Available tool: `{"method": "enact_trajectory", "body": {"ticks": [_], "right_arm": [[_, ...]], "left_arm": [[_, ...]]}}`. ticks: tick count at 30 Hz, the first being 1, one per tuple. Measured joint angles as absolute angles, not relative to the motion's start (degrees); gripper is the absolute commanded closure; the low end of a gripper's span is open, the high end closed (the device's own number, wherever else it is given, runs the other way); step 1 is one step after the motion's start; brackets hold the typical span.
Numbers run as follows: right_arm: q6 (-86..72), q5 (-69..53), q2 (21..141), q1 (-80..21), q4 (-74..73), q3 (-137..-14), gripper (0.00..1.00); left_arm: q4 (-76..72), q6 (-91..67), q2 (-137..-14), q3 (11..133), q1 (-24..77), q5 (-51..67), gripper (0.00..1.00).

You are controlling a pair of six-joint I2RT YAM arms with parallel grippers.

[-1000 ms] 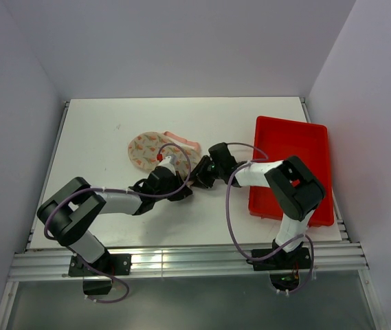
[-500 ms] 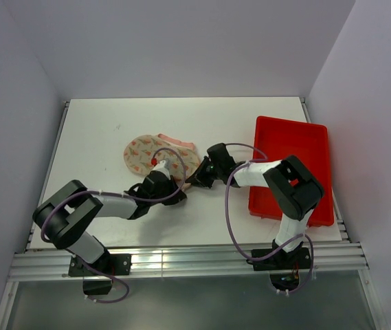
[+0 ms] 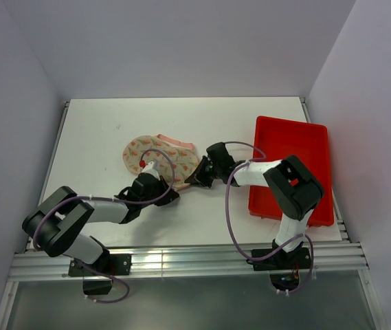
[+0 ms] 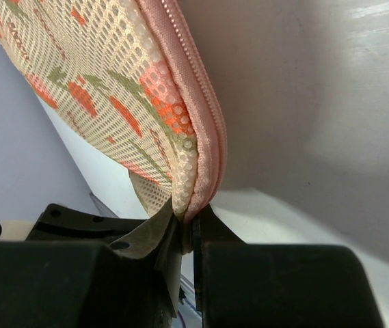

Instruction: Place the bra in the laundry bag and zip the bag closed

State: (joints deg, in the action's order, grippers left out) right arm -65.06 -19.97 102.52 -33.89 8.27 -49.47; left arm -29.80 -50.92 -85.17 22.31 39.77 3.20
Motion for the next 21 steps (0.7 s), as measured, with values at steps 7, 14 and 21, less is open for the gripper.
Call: {"method": "enact_trajectory", "body": {"ticks": [7, 14, 21], "right_arm": [[-63.16, -20.49, 102.48, -33.85, 8.05, -50.02, 0.97], [-61.76, -20.67, 102.43, -33.74, 7.31, -50.89, 0.97], [-60.93, -20.58, 102.43, -33.74, 6.28, -51.57, 0.97]], "left_arm": [[-30.15, -51.77, -83.50, 21.47, 37.71, 4.60, 1.00], [-29.78, -51.77, -82.67, 21.47, 37.34, 4.73, 1.00], [-28.51, -51.64, -81.34, 21.45, 37.26, 4.62, 0.79]]}}
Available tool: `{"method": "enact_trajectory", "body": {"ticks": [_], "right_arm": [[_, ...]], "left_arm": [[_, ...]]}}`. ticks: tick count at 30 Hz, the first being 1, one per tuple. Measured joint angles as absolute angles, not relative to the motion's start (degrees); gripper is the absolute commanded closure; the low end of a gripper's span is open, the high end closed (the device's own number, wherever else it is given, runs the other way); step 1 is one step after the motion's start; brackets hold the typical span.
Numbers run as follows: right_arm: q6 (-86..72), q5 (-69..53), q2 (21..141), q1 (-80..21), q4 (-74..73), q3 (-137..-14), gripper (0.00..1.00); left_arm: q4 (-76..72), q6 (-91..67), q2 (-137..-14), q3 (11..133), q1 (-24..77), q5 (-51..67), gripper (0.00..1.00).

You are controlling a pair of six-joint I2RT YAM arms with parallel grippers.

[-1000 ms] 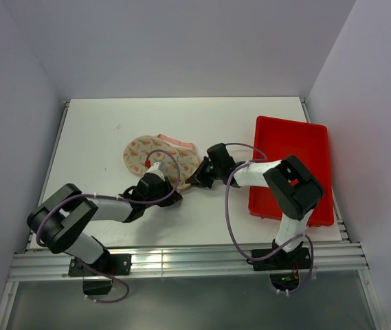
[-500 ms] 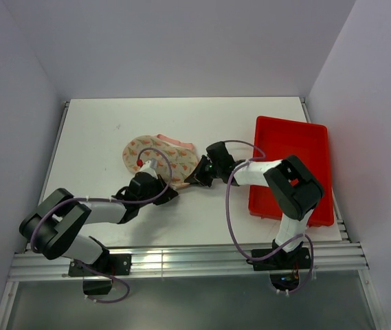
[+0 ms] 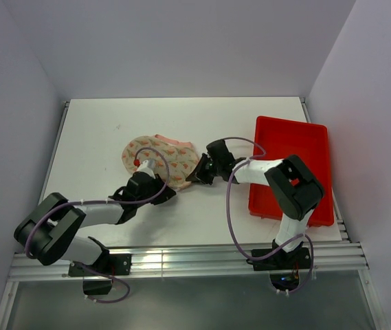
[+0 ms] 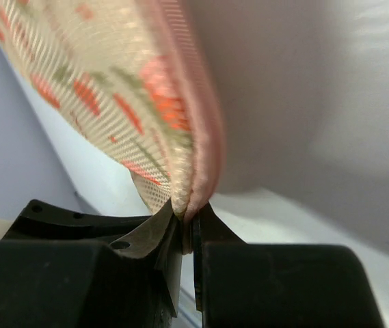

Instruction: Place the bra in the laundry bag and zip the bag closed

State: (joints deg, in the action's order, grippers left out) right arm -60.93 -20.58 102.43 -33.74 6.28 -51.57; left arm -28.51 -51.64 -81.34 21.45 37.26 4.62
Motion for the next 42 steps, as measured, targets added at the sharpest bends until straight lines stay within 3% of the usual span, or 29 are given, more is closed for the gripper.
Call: {"method": "enact_trajectory", "body": {"ticks": [2, 6, 7, 8, 9, 12, 15, 18, 22, 26, 27, 34, 42], "right_arm": [[-59.99, -19.16, 102.43, -33.10, 5.21, -51.81, 0.96], [-58.96, -17.91, 102.39, -31.16, 4.10, -52.14, 0.94], [-58.81, -17.63, 102.35, -30.92, 3.97, -52.23, 0.91], [-58.63, -17.37, 102.28, -30.89, 3.68, -52.45, 0.86], [-58.59, -17.37, 102.26, -30.94, 3.51, -52.64, 0.74], [-57.78, -17.34, 102.24, -31.27, 2.63, -53.82, 0.51], [-56.93, -17.10, 101.95, -31.81, 1.61, -54.89, 0.38], [-56.51, -16.84, 100.25, -32.34, 0.75, -55.00, 0.31], [-55.70, -15.73, 96.12, -32.49, -1.15, -55.00, 0.28], [-54.39, -12.84, 90.59, -32.53, -4.45, -54.78, 0.16], [-53.98, -11.64, 88.31, -32.53, -5.30, -54.46, 0.01], [-50.35, -1.98, 66.61, -32.64, -12.40, -49.15, 0.00], [-43.90, 10.50, 41.34, -32.64, -25.82, -48.84, 0.00]], "left_arm": [[-26.22, -51.24, -79.79, 20.84, 36.67, 3.66, 0.61], [-19.66, -50.33, -75.02, 20.23, 35.79, 2.15, 0.40], [-18.35, -50.15, -73.54, 20.25, 35.81, 1.96, 0.38], [-16.93, -50.13, -71.72, 20.25, 35.81, 1.72, 0.23], [-15.22, -49.63, -69.38, 20.32, 35.83, 1.37, 0.19], [-9.58, -49.32, -63.59, 21.45, 35.81, -0.27, 0.17], [-3.95, -48.95, -58.74, 24.12, 35.81, -2.11, 0.16], [1.30, -48.73, -55.42, 28.08, 35.81, -3.97, 0.15], [7.25, -48.64, -51.72, 32.95, 35.81, -5.98, 0.14], [12.99, -47.48, -48.62, 36.62, 35.81, -8.12, 0.12], [14.48, -47.07, -47.81, 37.50, 35.81, -8.71, 0.12], [22.81, -44.10, -41.43, 41.65, 35.81, -11.55, 0.04], [27.92, -41.60, -36.97, 42.39, 35.81, -13.47, 0.02]]}}
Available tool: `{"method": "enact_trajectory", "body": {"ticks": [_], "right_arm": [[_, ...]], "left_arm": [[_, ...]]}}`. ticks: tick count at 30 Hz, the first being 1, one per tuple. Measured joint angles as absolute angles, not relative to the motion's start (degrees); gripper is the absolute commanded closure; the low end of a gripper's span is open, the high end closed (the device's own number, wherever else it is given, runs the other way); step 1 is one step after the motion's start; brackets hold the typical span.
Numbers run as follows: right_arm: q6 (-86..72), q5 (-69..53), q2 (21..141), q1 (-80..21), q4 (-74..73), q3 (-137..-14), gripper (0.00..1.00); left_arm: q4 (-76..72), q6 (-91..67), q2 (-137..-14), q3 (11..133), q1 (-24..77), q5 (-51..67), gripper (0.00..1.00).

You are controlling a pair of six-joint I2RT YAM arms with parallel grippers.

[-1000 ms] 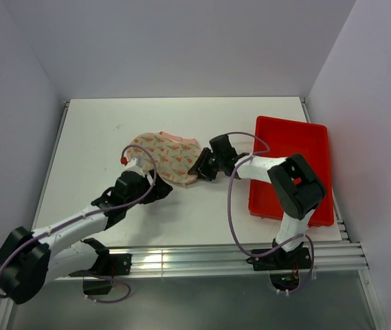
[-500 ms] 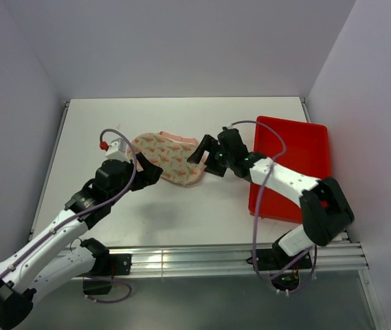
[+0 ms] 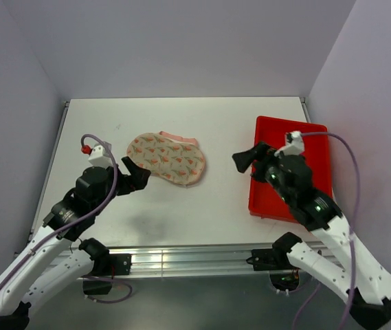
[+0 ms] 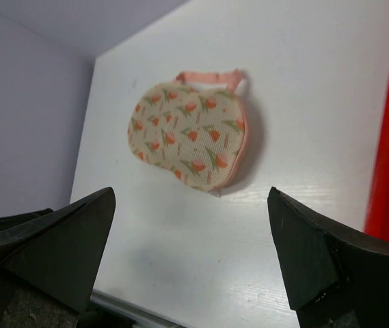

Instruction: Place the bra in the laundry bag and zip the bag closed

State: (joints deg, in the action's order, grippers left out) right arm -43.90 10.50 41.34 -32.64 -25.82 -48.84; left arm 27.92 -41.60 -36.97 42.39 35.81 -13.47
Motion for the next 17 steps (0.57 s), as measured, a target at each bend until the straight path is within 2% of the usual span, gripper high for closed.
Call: {"method": "enact_trajectory", "body": {"ticks": [4, 7, 17], "right_arm": [[-42.00, 16.56, 30.72, -32.64, -31.05, -48.84, 0.00], [-40.88, 18.74, 26.98, -32.64, -33.43, -48.84, 0.00], [-39.24, 20.18, 25.89, -32.64, -36.38, -45.23, 0.00]], "left_arm": [[28.58, -41.32, -34.09, 42.39, 35.81, -13.52, 0.02], [29.43, -41.08, -32.97, 42.65, 35.81, -14.09, 0.02], [32.36, -39.77, -30.20, 43.03, 35.81, -14.22, 0.01]]}}
